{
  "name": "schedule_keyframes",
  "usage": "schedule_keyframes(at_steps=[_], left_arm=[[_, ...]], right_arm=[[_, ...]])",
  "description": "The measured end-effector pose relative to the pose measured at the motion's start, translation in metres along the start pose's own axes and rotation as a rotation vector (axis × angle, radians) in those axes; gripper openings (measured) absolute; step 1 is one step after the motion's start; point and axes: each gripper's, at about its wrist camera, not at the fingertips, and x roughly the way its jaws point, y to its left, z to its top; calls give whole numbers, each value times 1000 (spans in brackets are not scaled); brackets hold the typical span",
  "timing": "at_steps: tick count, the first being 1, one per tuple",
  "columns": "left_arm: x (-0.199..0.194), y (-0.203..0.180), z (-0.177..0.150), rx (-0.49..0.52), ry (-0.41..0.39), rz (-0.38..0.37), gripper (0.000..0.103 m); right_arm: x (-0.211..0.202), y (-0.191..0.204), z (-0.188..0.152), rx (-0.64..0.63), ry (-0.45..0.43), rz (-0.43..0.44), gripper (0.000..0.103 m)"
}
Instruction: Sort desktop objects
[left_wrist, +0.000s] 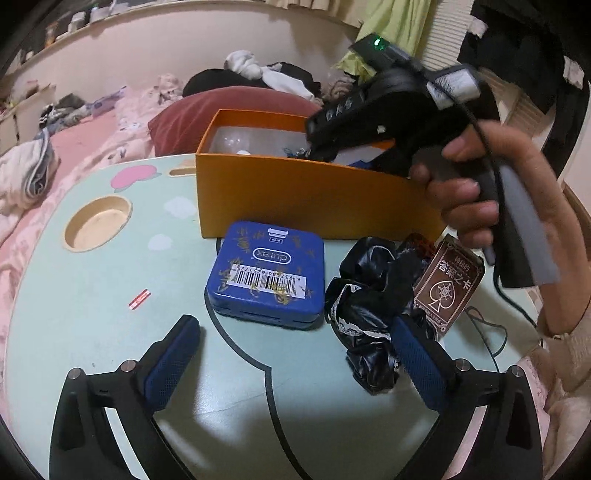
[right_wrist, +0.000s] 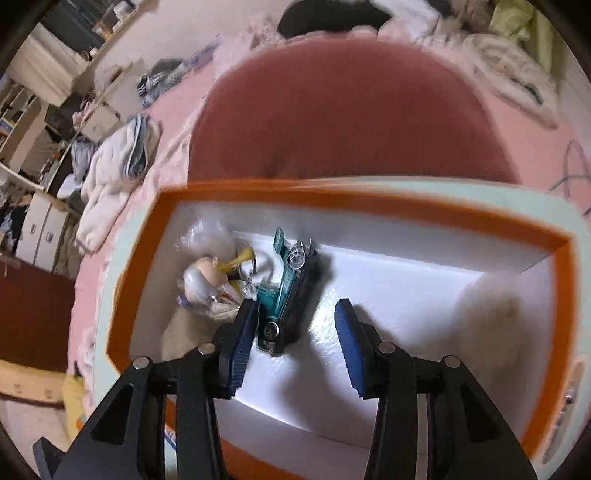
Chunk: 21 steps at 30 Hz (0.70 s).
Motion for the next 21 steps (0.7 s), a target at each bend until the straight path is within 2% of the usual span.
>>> schedule_keyframes(at_steps=[1, 7, 11, 12, 13, 15, 17, 20, 21], left_arm=[[0, 1, 0, -4, -3, -3, 103], [-8, 6, -1, -34, -40, -19, 103], [-16, 12, 1, -69, -78, -34, 103], [-18, 14, 2, -79, -87, -41, 103], [-20, 17, 3, -95, -98, -51, 103], [-21, 22, 7, -126, -108, -58, 103], [-21, 27, 10, -157, -118, -52, 103], [-22, 33, 14, -184, -141, -53, 103], [-23, 34, 16, -188, -148, -55, 103]], right_arm=[[-2, 2, -2, -27, -21, -15, 32], [-14, -15, -12, -1, -77, 73, 30], [-46, -25, -23, -18, -217, 150, 27], [-61, -26, -28, -39, -264, 173, 17], [-71, -27, -32, -57, -291, 193, 13], [-90, -27, -42, -85, -333, 241, 13], [-98, -21, -48, -101, -347, 245, 13], [-103, -24, -49, -94, -345, 197, 13], [-103, -26, -48, -86, -343, 172, 19]])
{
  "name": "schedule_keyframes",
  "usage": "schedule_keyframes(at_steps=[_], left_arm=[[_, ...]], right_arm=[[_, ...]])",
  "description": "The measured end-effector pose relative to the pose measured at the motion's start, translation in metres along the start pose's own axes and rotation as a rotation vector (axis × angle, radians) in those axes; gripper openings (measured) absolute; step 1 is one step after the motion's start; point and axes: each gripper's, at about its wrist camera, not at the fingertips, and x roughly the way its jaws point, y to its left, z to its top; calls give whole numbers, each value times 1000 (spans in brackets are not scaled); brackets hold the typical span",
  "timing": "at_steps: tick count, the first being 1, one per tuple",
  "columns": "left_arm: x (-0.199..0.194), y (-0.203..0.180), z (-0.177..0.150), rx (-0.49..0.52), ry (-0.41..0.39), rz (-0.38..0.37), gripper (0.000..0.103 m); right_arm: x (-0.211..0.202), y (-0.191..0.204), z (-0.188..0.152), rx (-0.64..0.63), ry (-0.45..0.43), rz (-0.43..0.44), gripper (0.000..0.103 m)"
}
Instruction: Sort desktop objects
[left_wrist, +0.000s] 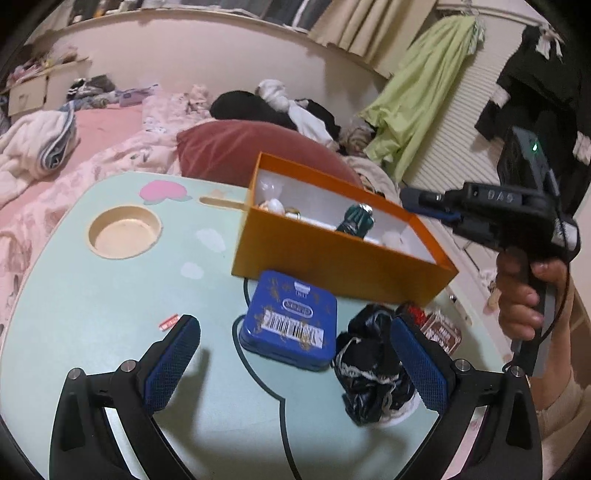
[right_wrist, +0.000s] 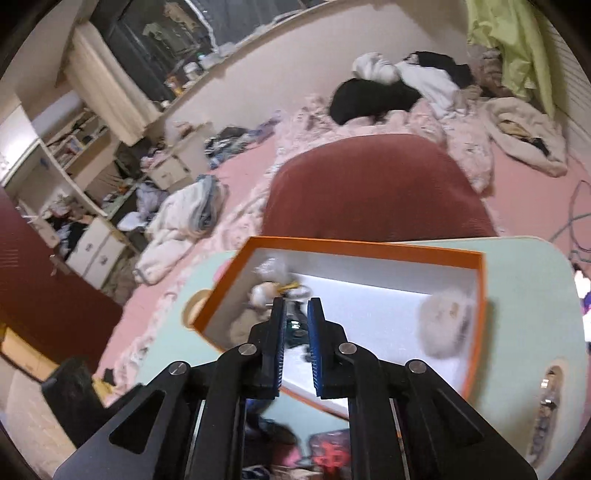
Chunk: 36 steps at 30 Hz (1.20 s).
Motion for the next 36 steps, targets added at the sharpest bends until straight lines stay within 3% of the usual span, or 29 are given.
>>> schedule_keyframes(at_steps=[2, 3, 4, 7, 9, 12, 13, 16, 19, 24, 29, 31, 32, 36], left_arm=[[-2, 1, 2, -2, -11, -1, 103], [-3, 2, 4, -3, -21, 2, 103], [-5, 1, 3, -5, -29, 2, 103], [-8, 5, 4, -15, -37, -1, 103], [-8, 8, 4, -22, -36, -5, 103], [-8, 10, 4, -29, -34, -8, 102], [-9, 10, 4, -28, -35, -9, 102], [-9, 11, 3, -28, -39, -15, 102], [-5, 14, 3, -35, -31, -16, 102], [-4, 14, 2, -55, -32, -34, 102], [-8, 11, 2, -48, -42, -35, 102], [-8, 11, 2, -50, -45, -34, 102], [-9, 11, 2, -51, -48, -33, 102], [-12, 10, 3, -51, -55, -28, 102]], right_arm=[[8, 1, 6, 9, 24, -37, 36], [15, 0, 9, 30, 52, -55, 52], [21, -2, 12, 50, 72, -55, 59], [36, 3, 12, 24, 111, -10, 59], [52, 10, 11, -22, 141, -55, 63], [89, -4, 6, 46, 270, -189, 62], [101, -13, 3, 101, 332, -175, 61], [103, -15, 6, 67, 313, -260, 59], [106, -20, 6, 48, 320, -246, 59], [120, -4, 4, -119, 359, -323, 59], [126, -7, 11, -161, 401, -318, 58], [125, -5, 12, -178, 390, -349, 46], [119, -8, 9, -180, 379, -350, 45], [107, -13, 7, -114, 346, -295, 31]])
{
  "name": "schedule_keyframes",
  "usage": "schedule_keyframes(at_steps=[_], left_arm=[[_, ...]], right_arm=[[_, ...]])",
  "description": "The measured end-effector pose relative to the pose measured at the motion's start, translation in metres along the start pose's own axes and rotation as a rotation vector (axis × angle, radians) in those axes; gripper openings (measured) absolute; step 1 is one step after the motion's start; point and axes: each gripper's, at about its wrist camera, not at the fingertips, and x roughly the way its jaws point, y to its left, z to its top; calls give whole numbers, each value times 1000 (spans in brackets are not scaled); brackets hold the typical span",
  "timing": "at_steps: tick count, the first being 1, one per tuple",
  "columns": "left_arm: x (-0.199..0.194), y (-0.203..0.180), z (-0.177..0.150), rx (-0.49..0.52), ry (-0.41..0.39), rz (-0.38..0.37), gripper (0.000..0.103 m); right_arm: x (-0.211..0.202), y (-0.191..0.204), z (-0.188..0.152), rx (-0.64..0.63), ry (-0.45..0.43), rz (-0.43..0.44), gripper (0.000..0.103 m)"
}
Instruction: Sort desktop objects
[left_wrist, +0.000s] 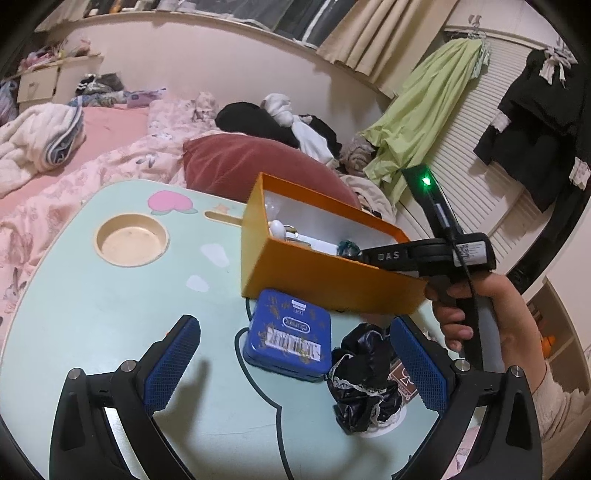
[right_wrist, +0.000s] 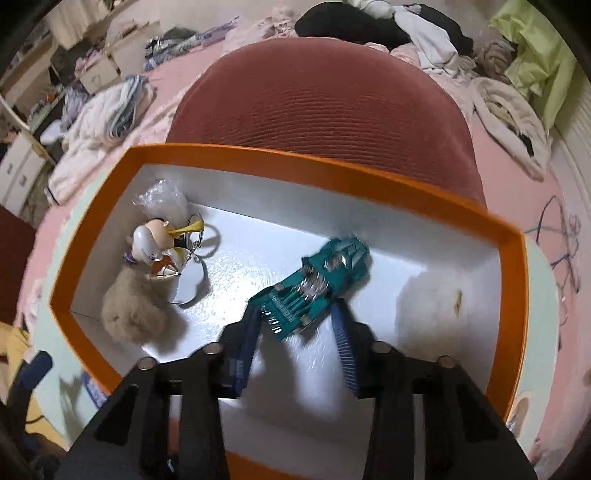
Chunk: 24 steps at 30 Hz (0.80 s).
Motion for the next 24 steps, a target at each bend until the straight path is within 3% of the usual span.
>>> schedule_keyframes(at_steps=[8, 14, 18, 21, 24], left_arm=[[-4, -1, 7, -6, -18, 8, 102], [-7, -7, 14, 15, -33, 9, 102], [-10, -8, 23, 19, -56, 2, 103], [-14, -8, 36, 8, -85, -18, 103], [-12, -14, 53, 9, -96, -40, 102]], right_arm=[[-16, -14, -3, 61, -99, 91, 26], [-60, -23, -15, 121, -234, 338, 25], [-98, -15, -33, 63, -301, 507, 25], [-114, -1, -51, 16, -312, 585, 25], [-111, 7, -70, -28, -285, 595, 25]])
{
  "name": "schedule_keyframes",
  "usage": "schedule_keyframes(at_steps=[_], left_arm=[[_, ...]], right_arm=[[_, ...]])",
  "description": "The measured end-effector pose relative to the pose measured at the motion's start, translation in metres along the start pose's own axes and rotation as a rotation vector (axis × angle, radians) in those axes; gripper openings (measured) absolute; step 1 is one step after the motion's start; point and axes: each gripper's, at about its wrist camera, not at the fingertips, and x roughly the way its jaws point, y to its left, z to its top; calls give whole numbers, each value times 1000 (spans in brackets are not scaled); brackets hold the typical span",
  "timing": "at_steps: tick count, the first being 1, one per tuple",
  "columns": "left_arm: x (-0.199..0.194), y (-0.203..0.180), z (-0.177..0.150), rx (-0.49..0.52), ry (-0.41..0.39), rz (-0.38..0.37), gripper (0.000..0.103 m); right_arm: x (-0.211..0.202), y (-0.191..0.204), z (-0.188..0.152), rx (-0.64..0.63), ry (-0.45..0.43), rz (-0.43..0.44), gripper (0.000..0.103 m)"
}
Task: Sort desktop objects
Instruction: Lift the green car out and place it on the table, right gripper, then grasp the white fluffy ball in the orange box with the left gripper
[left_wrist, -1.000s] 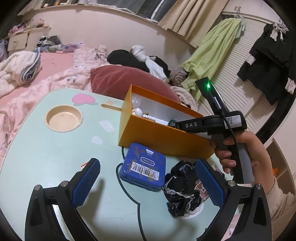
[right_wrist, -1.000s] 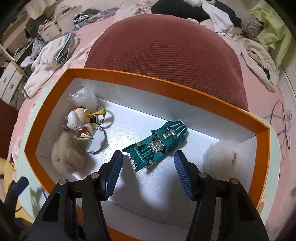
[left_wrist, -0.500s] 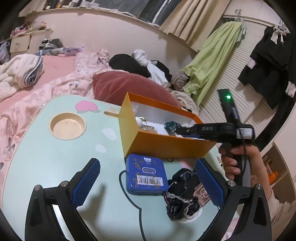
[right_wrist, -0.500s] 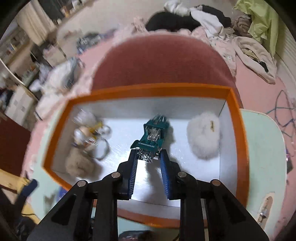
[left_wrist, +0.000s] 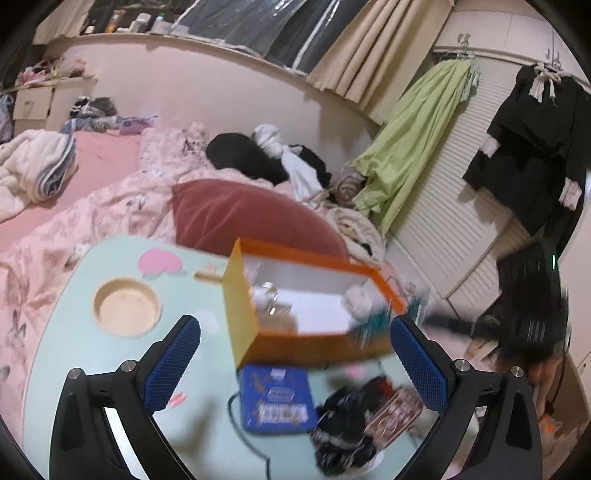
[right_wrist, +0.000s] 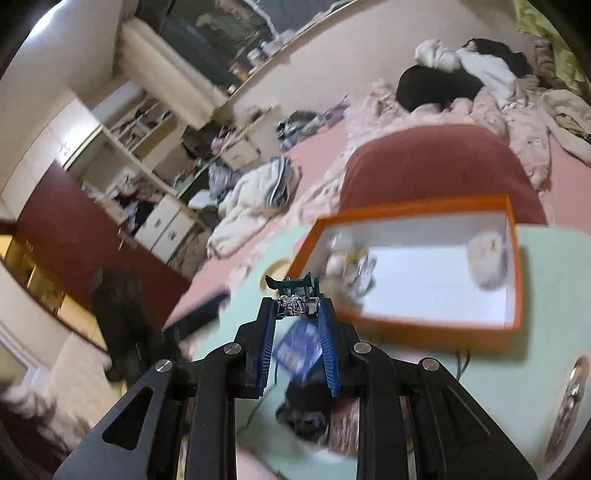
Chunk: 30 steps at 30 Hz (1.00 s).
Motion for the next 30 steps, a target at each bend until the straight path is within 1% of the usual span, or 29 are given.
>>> schedule_keyframes(at_steps=[1, 2, 5, 7, 9, 10, 11, 12, 13, 14, 16, 18, 19, 22, 23, 24, 25, 26, 27, 28, 30], left_arm=[[6, -4, 6, 2, 19, -7, 102], [18, -9, 15, 0, 67, -23, 102], [47, -24, 31, -36, 161, -63, 102], [73, -38, 41, -55, 247, -94, 102], [105, -55, 49, -51, 352, -98, 97], [123, -66, 51, -24, 406, -87, 91], [133, -73, 51, -2, 433, -76, 86], [149, -84, 51, 35, 467, -50, 85], [167, -94, 50, 71, 499, -16, 82], [177, -99, 49, 88, 518, 2, 80], [213, -113, 44, 103, 590, 22, 79], [236, -117, 37, 87, 642, 50, 79], [249, -121, 34, 90, 659, 69, 79], [276, -128, 23, 112, 689, 115, 78], [280, -129, 19, 120, 702, 127, 66], [284, -130, 16, 139, 706, 156, 63], [284, -133, 17, 145, 700, 164, 50], [284, -134, 16, 152, 708, 176, 40], [283, -136, 16, 170, 715, 186, 33], [281, -136, 14, 183, 719, 178, 27], [275, -132, 13, 179, 702, 141, 26]], right_arm=[[4, -1, -9, -3, 13, -10, 25], [6, -4, -14, 1, 18, -16, 25], [18, -21, -34, 34, 13, -86, 25], [19, -30, -43, 42, 3, -132, 25], [16, -35, -49, 65, -11, -151, 27], [11, -40, -51, 76, -24, -145, 30], [5, -43, -53, 86, -45, -137, 33], [-3, -45, -57, 89, -82, -150, 40], [-8, -47, -60, 82, -113, -179, 44], [-11, -47, -63, 77, -134, -205, 45], [-16, -50, -71, 71, -162, -270, 45], [-17, -56, -77, 92, -166, -280, 45], [-17, -59, -80, 108, -171, -271, 45], [-20, -64, -82, 131, -185, -251, 45], [-22, -65, -83, 135, -188, -240, 45], [-23, -68, -83, 139, -188, -232, 45], [-22, -70, -82, 142, -185, -230, 45], [-23, -71, -82, 145, -181, -228, 45], [-23, -72, -83, 152, -171, -223, 45], [-23, -74, -85, 156, -166, -218, 45], [-23, -76, -86, 162, -164, -207, 45]])
